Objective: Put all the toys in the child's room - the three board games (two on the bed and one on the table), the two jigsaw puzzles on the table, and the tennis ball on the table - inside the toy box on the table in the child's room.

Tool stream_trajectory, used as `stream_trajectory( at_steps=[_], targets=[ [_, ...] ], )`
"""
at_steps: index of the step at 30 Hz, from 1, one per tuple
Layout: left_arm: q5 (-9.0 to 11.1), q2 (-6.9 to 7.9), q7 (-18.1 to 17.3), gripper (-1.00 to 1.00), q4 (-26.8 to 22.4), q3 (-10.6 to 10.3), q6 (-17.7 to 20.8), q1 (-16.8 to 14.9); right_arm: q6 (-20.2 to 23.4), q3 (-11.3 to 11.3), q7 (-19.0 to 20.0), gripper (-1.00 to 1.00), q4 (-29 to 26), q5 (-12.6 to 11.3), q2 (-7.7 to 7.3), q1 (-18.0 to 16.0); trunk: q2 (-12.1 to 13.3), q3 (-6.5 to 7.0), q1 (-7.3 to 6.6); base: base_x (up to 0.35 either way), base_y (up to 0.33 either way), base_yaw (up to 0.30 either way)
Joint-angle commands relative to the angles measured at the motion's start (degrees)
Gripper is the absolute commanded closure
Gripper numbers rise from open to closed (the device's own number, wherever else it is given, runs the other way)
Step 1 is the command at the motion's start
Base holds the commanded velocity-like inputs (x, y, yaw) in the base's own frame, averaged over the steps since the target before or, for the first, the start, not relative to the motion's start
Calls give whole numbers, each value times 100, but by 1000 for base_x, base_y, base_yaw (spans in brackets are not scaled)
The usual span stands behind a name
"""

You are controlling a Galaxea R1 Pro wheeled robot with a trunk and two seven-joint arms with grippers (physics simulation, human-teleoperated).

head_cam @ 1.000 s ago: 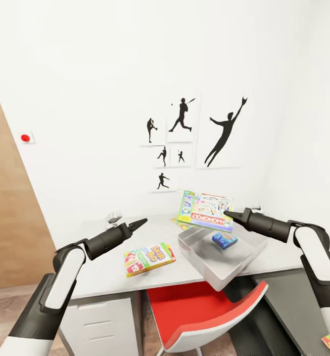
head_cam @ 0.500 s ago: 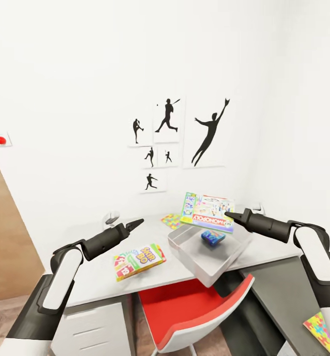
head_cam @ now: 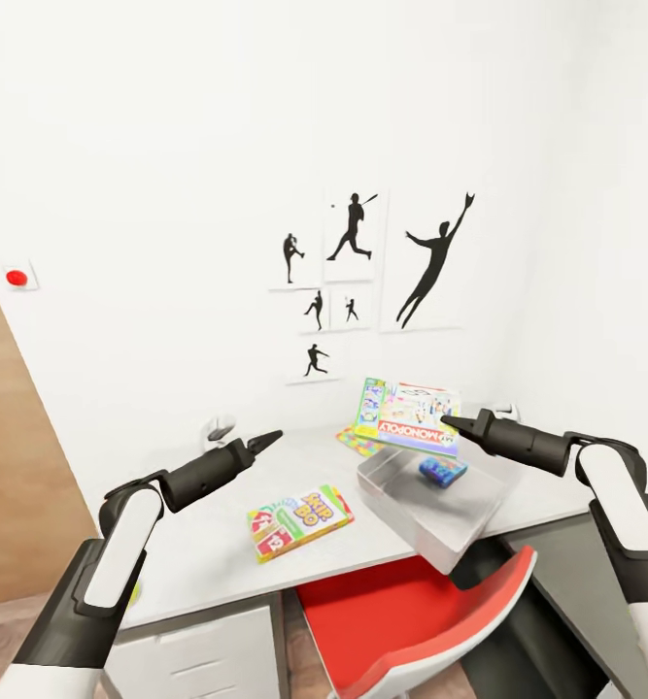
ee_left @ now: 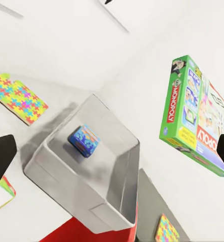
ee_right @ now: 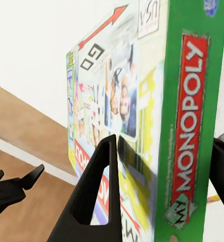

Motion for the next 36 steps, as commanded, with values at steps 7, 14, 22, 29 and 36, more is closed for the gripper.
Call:
stream_trajectory(
  at_steps=[7, 14, 22, 29, 36],
  targets=[
    [-6, 1, -15, -100, 4, -1, 47, -6, 26, -5, 41, 100, 40, 38, 21, -16, -4, -2, 3, 119, 261, -184],
    [-20, 0, -12, -100, -2, -18, 53, 0, 26, -1, -477, 100, 137, 35, 67, -123, -4, -2, 3, 38, 78, -266],
    [-14, 4, -15, -100, -4, 2, 61, 7, 26, -4, -769, 100, 184, 31, 154, -166, -4, -2, 3, 5, 10, -260],
    [-19, 2, -15, -100, -4, 4, 63, 2, 26, 2, -784, 100, 180, 23, 164, -161, -4, -2, 3, 56, 1, -71],
    [-23, 1, -17, -100, -4, 4, 62, 1, 26, 4, -786, 100, 169, 26, 197, -160, -4, -2, 3, 247, 1, -37]
  ],
)
